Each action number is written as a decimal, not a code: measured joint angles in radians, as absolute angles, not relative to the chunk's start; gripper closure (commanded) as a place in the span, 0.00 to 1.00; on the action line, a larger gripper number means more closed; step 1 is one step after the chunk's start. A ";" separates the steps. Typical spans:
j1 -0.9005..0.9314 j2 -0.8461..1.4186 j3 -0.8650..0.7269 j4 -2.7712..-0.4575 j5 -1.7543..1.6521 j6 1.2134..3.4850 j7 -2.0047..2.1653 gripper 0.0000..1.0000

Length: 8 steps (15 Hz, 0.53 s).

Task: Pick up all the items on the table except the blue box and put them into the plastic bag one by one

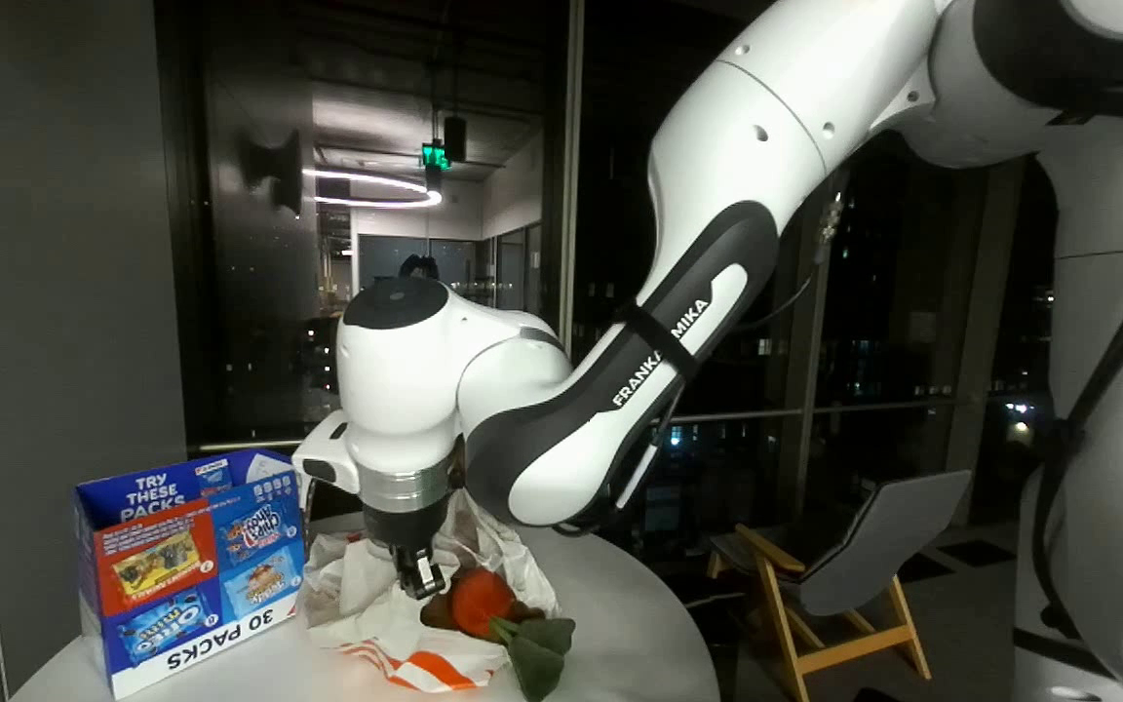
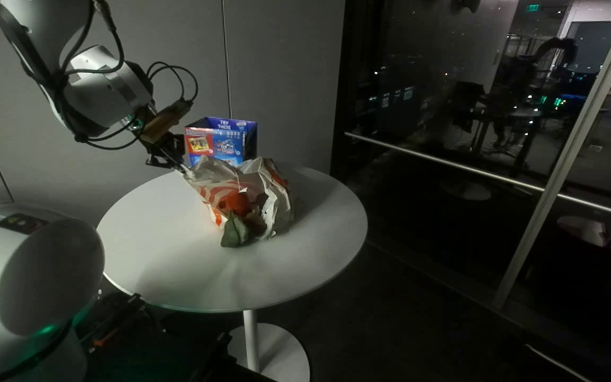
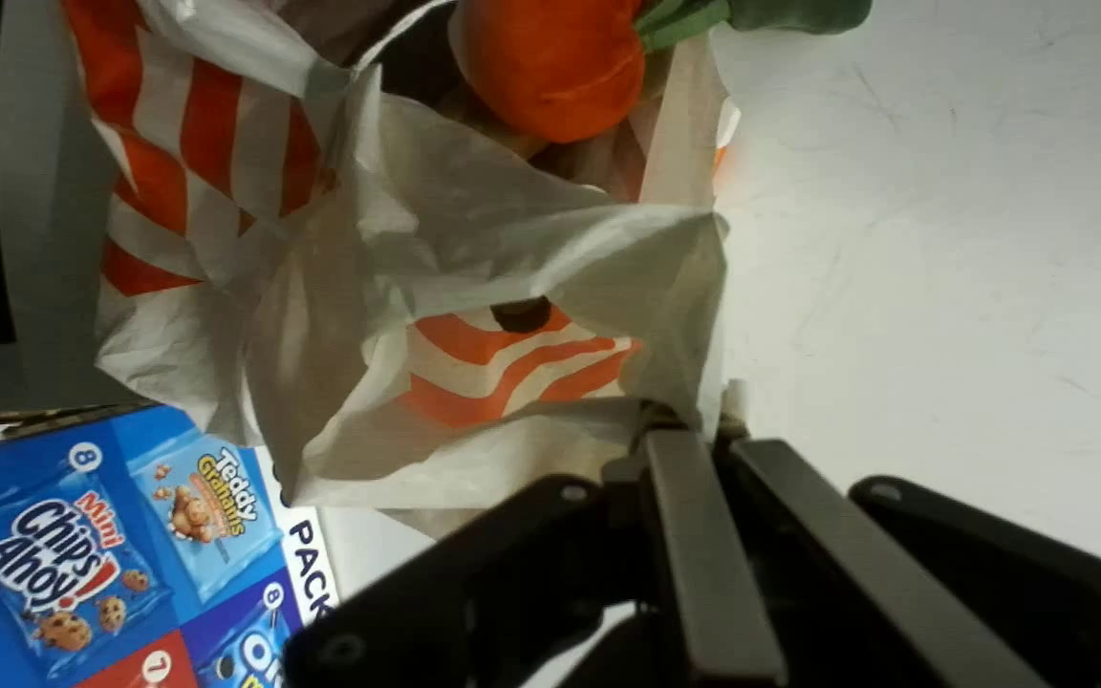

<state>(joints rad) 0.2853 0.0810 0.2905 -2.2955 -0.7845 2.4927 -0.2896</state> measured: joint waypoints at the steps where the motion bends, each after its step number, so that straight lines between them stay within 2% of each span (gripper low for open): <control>1: 0.290 0.068 0.292 -2.302 -0.785 2.493 -0.290 0.94; 2: 0.292 0.057 0.292 -2.307 -0.785 2.493 -0.290 0.86; 3: 0.293 0.050 0.292 -2.311 -0.785 2.491 -0.290 0.69; 4: 0.293 0.049 0.292 -2.312 -0.785 2.488 -0.290 0.67; 8: 0.283 0.074 0.280 -2.314 -0.746 2.479 -0.291 0.37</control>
